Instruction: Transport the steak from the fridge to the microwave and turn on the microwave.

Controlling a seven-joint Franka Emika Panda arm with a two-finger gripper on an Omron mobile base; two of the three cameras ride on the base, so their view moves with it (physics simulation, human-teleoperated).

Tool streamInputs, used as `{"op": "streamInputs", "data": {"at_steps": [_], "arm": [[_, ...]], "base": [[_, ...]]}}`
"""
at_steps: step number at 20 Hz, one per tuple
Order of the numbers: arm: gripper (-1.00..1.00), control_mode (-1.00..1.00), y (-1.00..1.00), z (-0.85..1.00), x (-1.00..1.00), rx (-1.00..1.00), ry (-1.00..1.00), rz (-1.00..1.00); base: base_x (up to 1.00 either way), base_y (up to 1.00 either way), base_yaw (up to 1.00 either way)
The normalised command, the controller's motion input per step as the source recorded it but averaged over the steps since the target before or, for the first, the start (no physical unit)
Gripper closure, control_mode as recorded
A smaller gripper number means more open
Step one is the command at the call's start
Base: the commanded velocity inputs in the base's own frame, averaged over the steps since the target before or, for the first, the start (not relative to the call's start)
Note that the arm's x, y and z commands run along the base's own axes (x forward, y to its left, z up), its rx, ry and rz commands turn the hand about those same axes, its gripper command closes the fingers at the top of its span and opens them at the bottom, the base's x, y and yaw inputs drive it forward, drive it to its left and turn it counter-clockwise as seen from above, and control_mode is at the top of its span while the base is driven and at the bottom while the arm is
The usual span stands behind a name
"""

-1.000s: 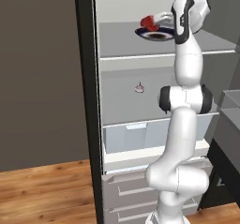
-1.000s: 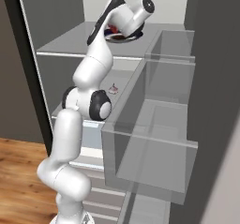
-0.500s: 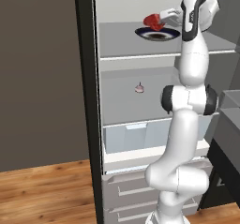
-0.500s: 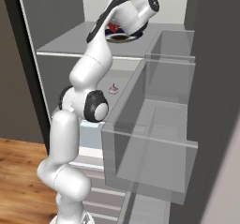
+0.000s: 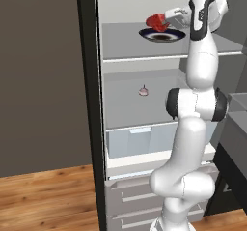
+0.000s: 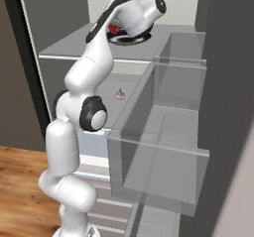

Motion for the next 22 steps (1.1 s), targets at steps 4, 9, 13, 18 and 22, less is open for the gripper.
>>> {"op": "streamInputs", "data": {"at_steps": [4,9,13,18,22], "arm": [[1.0,-1.0,0.21,-0.01,-0.36,0.04,0.0,0.0],[1.0,-1.0,0.09,0.0,-0.26,0.05,0.0,0.0],[1.0,-1.0,0.14,0.0,-0.38,0.06,0.0,0.0],[1.0,-1.0,0.17,0.0,-0.44,0.04,0.0,0.0],[1.0,-1.0,0.14,0.09,-0.49,0.04,0.0,0.0]], "base": [[0.0,0.0,0.0],[0.0,0.0,0.0],[0.0,0.0,0.0],[0.0,0.0,0.0],[0.0,0.0,0.0]]}}
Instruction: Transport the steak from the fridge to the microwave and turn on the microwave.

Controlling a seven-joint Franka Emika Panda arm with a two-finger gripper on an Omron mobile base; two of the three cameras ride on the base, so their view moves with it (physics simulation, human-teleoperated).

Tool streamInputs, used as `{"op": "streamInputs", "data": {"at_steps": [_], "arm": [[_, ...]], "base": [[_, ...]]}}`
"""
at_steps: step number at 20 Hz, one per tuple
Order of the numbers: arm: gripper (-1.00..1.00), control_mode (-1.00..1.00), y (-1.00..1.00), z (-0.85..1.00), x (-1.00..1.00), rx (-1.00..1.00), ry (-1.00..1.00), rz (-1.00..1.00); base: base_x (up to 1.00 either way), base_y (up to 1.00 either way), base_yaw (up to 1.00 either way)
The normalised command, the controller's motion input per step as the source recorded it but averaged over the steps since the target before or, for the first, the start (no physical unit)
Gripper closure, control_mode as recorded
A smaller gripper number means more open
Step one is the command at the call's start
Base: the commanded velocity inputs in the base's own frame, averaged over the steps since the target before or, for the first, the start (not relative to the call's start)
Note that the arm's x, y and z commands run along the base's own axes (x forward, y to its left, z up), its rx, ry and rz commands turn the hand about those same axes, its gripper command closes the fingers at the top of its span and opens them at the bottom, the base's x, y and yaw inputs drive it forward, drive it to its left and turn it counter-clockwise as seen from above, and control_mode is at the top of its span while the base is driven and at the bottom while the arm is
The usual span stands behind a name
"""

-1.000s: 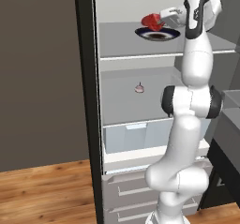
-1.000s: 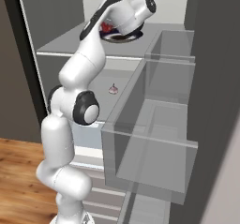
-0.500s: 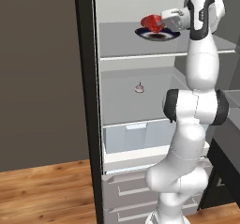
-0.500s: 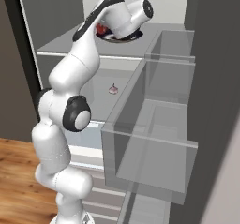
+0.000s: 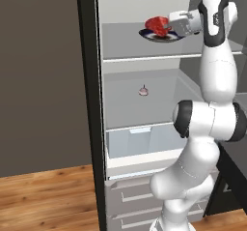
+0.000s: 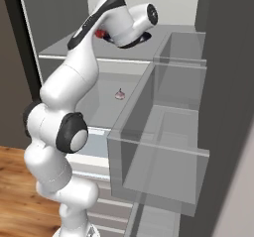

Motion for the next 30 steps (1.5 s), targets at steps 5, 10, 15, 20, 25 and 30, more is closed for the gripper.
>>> {"op": "streamInputs", "data": {"at_steps": [5,10,15,20,25,30], "arm": [[1.0,-1.0,0.15,0.05,-0.57,0.01,0.0,0.0],[1.0,-1.0,0.27,0.0,-0.54,0.0,0.0,-0.01],[1.0,-1.0,0.29,0.0,-0.55,0.0,-0.01,-0.04],[1.0,-1.0,0.15,-0.01,-0.57,-0.02,-0.01,-0.08],[1.0,-1.0,0.11,-0.01,-0.56,-0.11,-0.01,-0.17],[1.0,-1.0,0.16,-0.02,-0.56,-0.08,-0.03,-0.28]], "base": [[0.0,0.0,0.0],[0.0,0.0,0.0],[0.0,0.0,0.0],[0.0,0.0,0.0],[0.0,0.0,0.0],[0.0,0.0,0.0]]}}
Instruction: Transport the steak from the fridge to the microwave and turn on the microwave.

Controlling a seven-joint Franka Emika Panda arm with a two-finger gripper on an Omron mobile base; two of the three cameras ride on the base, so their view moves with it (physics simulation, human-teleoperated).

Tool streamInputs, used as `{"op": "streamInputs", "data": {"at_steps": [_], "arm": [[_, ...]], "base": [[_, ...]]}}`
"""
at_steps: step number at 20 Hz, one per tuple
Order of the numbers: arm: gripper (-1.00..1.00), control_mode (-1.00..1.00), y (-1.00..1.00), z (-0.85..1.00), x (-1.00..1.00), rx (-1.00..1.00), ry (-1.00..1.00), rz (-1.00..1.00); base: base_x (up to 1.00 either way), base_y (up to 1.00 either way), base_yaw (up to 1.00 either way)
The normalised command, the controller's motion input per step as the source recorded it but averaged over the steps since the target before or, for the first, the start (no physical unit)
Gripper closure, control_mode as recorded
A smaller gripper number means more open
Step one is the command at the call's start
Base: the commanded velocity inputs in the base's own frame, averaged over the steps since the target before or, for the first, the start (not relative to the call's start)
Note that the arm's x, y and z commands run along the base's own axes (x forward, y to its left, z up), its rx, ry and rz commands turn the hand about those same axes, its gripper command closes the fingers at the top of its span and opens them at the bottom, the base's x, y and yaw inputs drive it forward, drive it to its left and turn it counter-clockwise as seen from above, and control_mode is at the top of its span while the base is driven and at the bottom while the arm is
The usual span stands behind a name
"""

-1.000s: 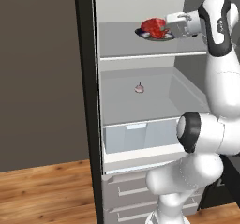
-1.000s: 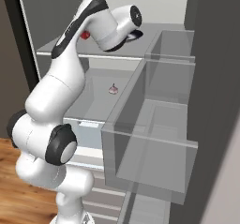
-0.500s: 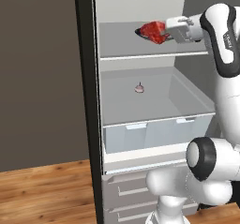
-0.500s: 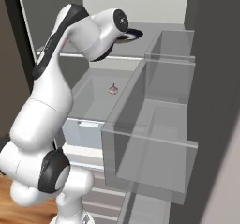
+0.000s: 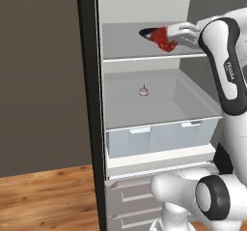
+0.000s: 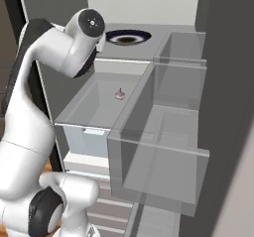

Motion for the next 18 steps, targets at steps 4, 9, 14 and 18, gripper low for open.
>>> {"op": "streamInputs", "data": {"at_steps": [4,9,14,18], "arm": [[1.0,-1.0,0.12,-0.01,-0.58,-0.02,-0.04,-0.25],[1.0,-1.0,0.01,0.0,-0.58,0.0,0.0,-0.16],[1.0,-1.0,0.0,0.0,-0.51,0.0,0.0,-0.16],[1.0,-1.0,0.0,0.0,-0.49,0.0,0.04,-0.14]], "base": [[0.0,0.0,0.0],[0.0,0.0,0.0],[0.0,0.0,0.0],[0.0,0.0,0.0]]}}
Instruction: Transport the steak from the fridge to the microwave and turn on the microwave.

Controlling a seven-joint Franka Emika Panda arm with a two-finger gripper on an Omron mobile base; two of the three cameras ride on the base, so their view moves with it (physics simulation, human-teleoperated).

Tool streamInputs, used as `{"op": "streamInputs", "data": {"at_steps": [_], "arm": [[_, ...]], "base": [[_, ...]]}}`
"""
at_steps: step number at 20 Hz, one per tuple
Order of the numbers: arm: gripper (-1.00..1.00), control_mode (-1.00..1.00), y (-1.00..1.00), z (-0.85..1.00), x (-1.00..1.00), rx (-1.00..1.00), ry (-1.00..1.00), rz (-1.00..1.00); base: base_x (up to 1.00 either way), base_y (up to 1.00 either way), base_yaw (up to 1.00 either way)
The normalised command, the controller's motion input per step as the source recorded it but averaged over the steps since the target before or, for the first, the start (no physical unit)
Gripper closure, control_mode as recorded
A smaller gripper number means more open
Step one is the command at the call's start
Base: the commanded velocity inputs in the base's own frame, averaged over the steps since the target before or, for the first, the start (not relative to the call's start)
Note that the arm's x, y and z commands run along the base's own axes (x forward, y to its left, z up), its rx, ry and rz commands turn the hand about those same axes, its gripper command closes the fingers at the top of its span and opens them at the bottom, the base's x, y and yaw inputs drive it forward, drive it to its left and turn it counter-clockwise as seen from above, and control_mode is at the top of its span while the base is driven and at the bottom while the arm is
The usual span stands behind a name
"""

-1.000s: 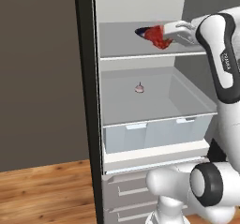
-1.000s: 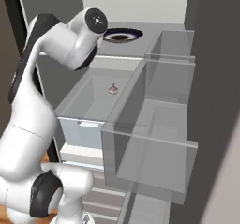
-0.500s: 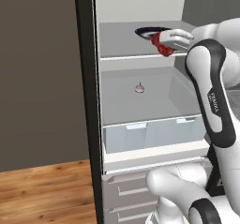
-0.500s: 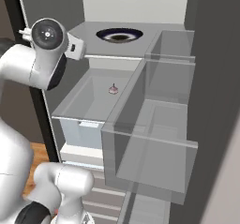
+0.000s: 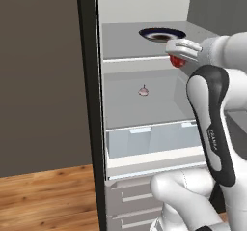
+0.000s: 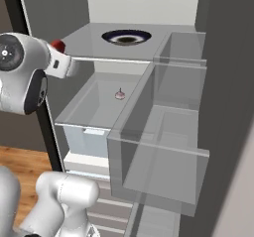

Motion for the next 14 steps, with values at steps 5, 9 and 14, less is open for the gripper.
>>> {"op": "streamInputs", "data": {"at_steps": [5,9,14], "arm": [[1.0,-1.0,-0.06,0.0,-0.5,0.0,0.03,-0.06],[1.0,-1.0,-0.08,0.0,-0.55,0.0,0.01,-0.04],[1.0,-1.0,-0.14,-0.07,-0.46,-0.01,0.0,0.0]], "base": [[0.0,0.0,0.0],[0.0,0.0,0.0],[0.0,0.0,0.0]]}}
